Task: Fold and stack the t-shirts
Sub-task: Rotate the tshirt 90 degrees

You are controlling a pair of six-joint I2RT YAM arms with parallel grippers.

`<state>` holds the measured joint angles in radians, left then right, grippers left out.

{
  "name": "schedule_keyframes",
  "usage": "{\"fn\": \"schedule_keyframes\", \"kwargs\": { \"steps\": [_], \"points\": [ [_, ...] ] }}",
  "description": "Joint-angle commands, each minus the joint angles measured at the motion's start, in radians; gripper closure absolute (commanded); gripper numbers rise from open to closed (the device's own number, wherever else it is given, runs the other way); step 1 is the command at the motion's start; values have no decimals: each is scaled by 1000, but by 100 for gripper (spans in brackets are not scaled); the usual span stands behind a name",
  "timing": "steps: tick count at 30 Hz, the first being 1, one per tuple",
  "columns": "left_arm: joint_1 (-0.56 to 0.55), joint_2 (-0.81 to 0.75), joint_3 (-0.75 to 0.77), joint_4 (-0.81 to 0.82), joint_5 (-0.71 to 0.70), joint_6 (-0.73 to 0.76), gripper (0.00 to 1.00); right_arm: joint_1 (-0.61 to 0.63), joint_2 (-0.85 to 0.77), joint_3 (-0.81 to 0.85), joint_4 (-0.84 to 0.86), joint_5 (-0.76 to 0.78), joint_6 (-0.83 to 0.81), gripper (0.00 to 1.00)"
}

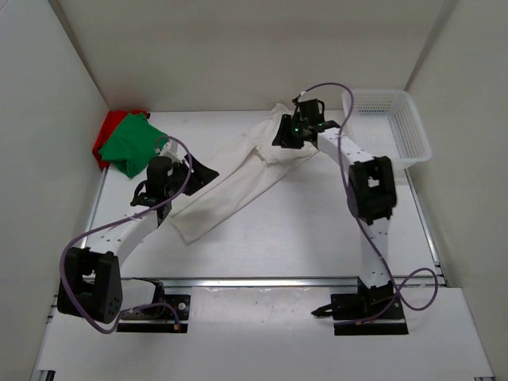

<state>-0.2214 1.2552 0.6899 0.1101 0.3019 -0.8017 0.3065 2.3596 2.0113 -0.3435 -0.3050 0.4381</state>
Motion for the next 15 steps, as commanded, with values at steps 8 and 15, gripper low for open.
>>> {"fn": "schedule_keyframes", "kwargs": {
  "steps": [8, 15],
  "points": [
    [-29, 3, 40, -168, 11, 167, 1, 198, -652, -902, 357, -31, 60, 100],
    [-50, -43, -16, -167, 10, 173, 71, 279, -547, -951, 508, -19, 140, 57]
  ]
}}
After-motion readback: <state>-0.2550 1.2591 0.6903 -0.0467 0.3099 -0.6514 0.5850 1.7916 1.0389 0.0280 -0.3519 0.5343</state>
